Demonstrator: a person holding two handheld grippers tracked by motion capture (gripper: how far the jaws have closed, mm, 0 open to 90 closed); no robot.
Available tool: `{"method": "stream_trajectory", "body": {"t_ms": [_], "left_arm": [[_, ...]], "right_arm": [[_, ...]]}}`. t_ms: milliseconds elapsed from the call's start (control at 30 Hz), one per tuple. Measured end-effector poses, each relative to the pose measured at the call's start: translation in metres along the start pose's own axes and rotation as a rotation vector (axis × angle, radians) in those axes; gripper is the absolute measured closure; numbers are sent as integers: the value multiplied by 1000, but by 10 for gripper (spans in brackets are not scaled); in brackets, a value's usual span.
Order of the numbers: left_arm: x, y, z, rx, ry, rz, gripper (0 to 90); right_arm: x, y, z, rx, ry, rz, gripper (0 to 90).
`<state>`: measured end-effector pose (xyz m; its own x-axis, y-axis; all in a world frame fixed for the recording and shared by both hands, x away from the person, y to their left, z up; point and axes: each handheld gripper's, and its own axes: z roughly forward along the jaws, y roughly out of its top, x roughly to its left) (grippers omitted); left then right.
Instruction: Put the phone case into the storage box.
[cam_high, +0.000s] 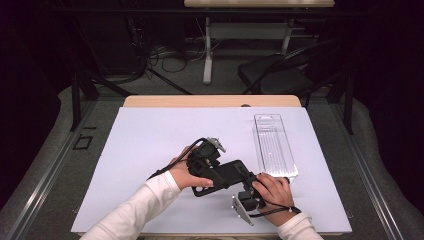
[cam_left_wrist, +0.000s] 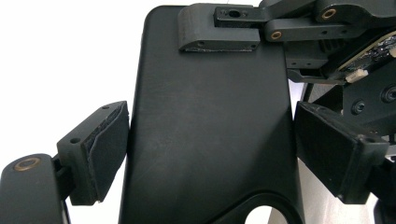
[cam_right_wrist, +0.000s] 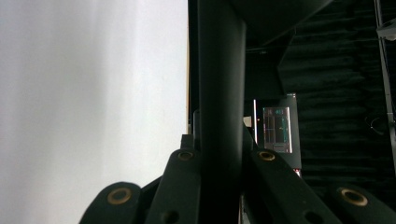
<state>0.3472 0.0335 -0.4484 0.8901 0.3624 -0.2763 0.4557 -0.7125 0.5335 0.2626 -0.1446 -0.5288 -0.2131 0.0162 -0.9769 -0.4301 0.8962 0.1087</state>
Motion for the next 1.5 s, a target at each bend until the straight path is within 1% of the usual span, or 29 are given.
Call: {"method": "stream_trajectory", "body": {"t_ms": [33, 200, 267, 333, 467, 500, 533, 667, 700, 833, 900, 967, 1000, 1067, 1100, 1167, 1267, 1333, 1400, 1433, 1500], "left_arm": [[0, 0, -1, -2, 2, -1, 129], [1, -3, -5, -24, 4, -7, 129], [2, -4, -8, -26, 3, -3, 132], [2, -6, -11, -40, -2, -11, 142], [4, -10, -19, -64, 1, -16, 149], [4, -12, -21, -68, -1, -21, 150], [4, -13, -23, -71, 7, -24, 151], [6, -18, -30, -106, -9, -31, 152], [6, -19, -32, -114, 0, -33, 153], [8, -25, -39, -148, -2, -46, 156], [8, -29, -44, -160, 9, -54, 158], [9, -32, -49, -165, 47, -56, 160], [10, -34, -52, -164, 55, -56, 163], [11, -38, -56, -179, 55, -65, 166], [12, -40, -58, -190, 47, -71, 169], [13, -43, -62, -204, 49, -82, 169], [16, -47, -67, -215, 62, -89, 171], [18, -49, -69, -223, 58, -94, 171], [19, -52, -70, -227, 69, -99, 171], [19, -52, -71, -227, 83, -100, 171], [21, -55, -73, -237, 73, -103, 171]], "right_arm": [[0, 0, 0, 4, 3, -4, 867], [2, -1, 1, 5, 12, 7, 867], [2, -1, 0, 6, 12, 8, 867], [2, -1, 0, 6, 12, 9, 867], [1, -2, 0, 8, 13, 1, 867], [1, -2, 1, 5, 11, 11, 867], [1, -2, 0, 8, 11, 13, 867], [1, -3, 0, 10, 11, 20, 867], [2, -3, 0, 11, 12, 23, 867], [2, -3, -1, 14, 16, 28, 867], [2, -3, -1, 16, 17, 31, 867], [2, -3, -2, 17, 19, 24, 867], [2, -3, -2, 16, 18, 38, 867], [3, -4, -2, 15, 23, 46, 867], [3, -4, -2, 13, 24, 46, 867], [3, -4, -2, 14, 26, 45, 867], [4, -4, -2, 15, 29, 44, 867], [4, -3, -2, 13, 32, 43, 866], [4, -3, -2, 10, 31, 43, 867], [4, -2, -2, 10, 32, 47, 867], [4, -3, -2, 6, 36, 54, 867]]}}
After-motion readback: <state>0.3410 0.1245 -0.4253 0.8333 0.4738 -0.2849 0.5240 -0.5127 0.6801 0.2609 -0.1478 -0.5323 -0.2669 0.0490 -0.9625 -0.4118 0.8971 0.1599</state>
